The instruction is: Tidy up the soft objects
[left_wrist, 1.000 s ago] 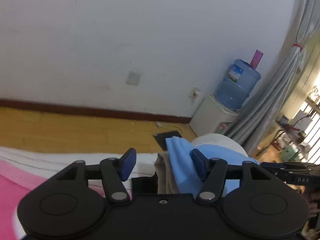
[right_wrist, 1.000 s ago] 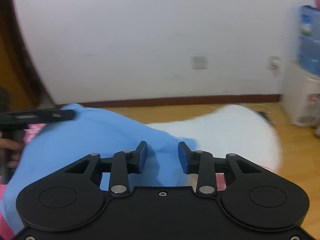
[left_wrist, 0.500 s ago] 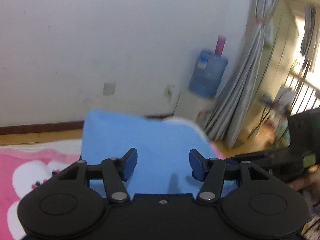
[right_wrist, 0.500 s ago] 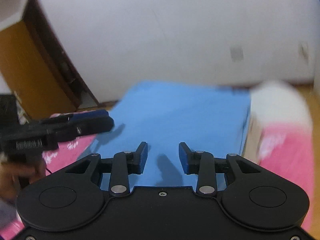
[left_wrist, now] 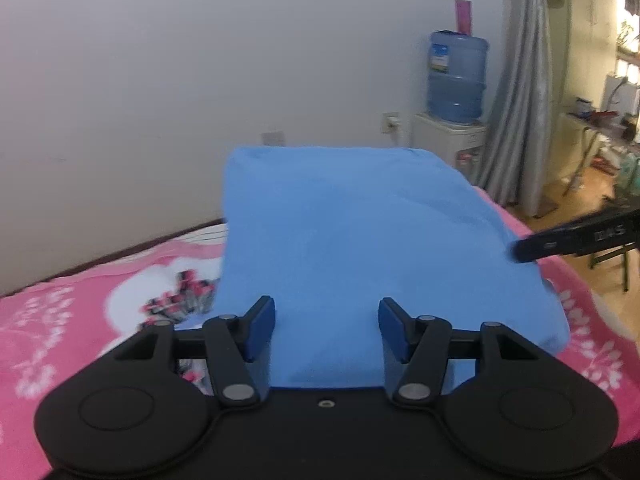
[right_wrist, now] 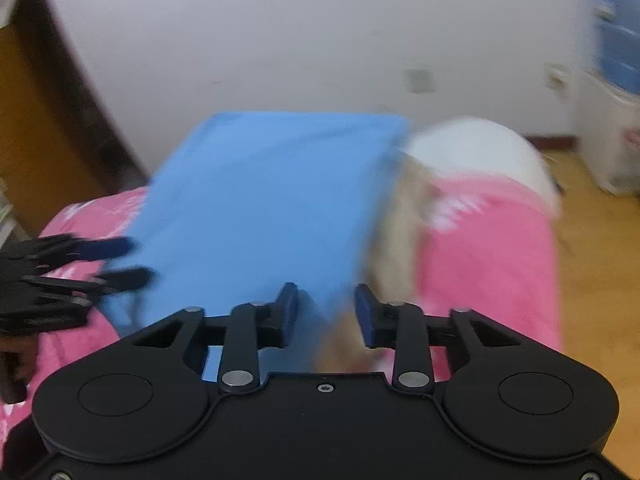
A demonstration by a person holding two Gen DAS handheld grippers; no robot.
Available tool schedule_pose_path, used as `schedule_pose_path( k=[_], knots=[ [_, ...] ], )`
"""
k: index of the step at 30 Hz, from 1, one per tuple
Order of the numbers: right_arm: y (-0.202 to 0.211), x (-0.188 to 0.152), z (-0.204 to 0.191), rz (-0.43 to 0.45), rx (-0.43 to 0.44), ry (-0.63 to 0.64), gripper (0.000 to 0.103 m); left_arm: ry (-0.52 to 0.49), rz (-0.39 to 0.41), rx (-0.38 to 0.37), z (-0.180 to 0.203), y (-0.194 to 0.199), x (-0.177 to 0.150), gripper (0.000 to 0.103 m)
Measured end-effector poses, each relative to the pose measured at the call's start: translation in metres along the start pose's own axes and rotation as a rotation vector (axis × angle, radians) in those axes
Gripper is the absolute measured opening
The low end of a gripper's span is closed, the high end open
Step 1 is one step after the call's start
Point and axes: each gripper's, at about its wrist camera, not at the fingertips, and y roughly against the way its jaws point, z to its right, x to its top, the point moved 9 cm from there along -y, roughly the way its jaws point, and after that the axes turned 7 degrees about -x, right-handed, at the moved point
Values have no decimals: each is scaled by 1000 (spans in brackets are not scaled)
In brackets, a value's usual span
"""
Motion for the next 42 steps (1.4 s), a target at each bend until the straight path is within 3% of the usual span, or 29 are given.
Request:
schedule_pose_path(
  k=[4,6,8,11,14,16,21,24,33,37,42],
  knots=[
    [31,2,19,62,-41,-6,32,-30,4,11,6,15,14,55],
    [32,21,12,98,-2,-12,32,-47,25,13,9,14,28,55],
    [22,41,-5,123,21,17,33,-26,51,6,11,8,40,56],
    [-3,60,-27,126,-40,113,33,21,62,-32,12,-8,46,56],
    [-26,68,-48,114,-63,176,33,23,21,-60,14,-26,37,56],
    [-39,71,-59,100,-59,208,33,-12,-18,-30,11,-37,27,56],
    [-72,51,-81,22,-36,336,34,9,-26,-30,2,-36,16,57],
    [-71,40,-80,40,-41,360,35,4,-31,-21,2,-32,15,58],
    [-46,25,-64,10,-101,377,35,-9,-67,35,5,-16,7,58],
    [-35,19,-56,-7,-108,364,42,-14,-88,69,2,-1,-4,58],
    [-18,11,-36,-39,-104,300,44,19,-51,84,-5,27,-14,58]
  ],
)
